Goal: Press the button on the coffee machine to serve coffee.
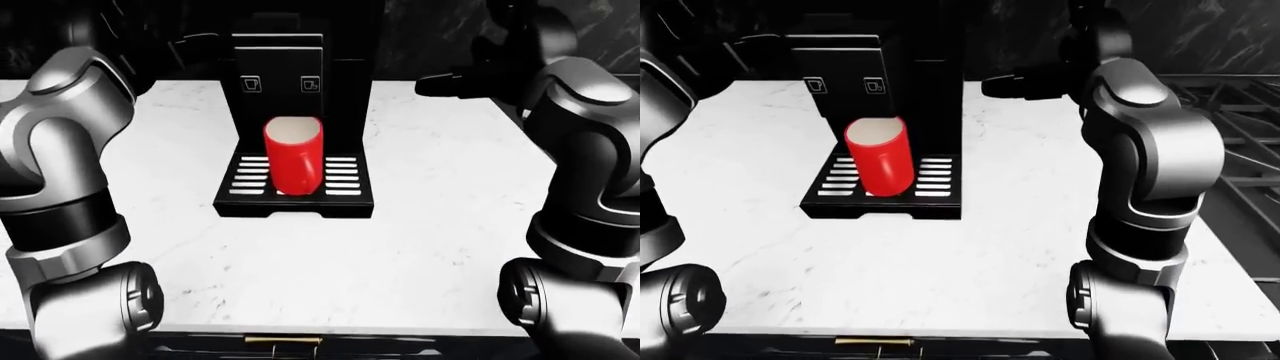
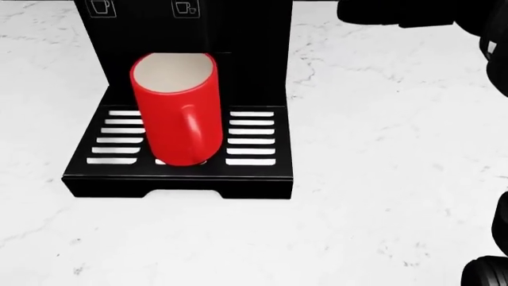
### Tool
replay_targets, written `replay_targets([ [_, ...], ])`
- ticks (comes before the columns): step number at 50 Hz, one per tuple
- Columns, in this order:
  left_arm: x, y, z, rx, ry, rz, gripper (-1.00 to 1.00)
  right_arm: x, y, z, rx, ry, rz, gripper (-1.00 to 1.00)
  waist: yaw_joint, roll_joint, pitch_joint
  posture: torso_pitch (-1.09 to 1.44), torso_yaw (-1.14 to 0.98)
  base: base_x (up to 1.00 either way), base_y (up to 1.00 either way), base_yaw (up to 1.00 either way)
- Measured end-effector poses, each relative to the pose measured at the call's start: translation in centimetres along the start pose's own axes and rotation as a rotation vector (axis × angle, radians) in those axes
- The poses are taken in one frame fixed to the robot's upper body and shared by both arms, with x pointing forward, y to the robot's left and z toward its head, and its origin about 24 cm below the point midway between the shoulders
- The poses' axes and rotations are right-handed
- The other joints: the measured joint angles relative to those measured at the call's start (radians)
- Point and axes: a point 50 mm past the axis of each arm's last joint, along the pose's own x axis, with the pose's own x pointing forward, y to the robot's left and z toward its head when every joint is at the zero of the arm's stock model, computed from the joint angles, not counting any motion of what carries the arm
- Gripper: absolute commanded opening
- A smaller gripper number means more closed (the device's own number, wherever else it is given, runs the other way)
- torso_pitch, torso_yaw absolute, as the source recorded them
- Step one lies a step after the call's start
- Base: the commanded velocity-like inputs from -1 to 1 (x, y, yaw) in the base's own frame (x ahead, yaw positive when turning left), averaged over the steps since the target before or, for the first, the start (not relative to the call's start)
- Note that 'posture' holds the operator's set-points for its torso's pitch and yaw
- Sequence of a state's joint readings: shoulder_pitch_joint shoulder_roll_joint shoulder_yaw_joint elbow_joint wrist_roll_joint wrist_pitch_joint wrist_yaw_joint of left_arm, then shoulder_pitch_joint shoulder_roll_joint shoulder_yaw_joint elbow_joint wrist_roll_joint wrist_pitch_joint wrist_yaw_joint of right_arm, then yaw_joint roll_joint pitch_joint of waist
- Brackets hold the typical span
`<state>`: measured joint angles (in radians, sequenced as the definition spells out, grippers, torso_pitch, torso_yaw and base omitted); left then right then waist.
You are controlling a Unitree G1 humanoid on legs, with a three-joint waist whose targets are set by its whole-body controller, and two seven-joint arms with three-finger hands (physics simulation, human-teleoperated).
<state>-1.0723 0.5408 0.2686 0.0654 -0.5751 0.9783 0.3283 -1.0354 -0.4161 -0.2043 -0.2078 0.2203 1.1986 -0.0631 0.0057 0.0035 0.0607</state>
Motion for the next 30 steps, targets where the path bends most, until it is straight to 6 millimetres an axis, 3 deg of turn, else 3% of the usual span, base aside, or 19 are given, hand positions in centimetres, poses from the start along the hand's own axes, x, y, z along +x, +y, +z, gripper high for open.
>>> replay_targets([
  [18,-0.2,-0.27,0.39,-0.004,-0.014,-0.02,1.0,-0.06,-0.53,0.01,-0.006,0.008,-0.013,1.0,0.001,0.004,-0.003,-0.02,0.0,0.0,0.0,0.0],
  [30,-0.16,-0.13,0.73,-0.026,-0.014,-0.01,1.0,-0.13,-0.76,0.25,-0.005,0.002,-0.019,1.0,-0.002,0.009,-0.07,-0.14,0.0,0.0,0.0,0.0],
])
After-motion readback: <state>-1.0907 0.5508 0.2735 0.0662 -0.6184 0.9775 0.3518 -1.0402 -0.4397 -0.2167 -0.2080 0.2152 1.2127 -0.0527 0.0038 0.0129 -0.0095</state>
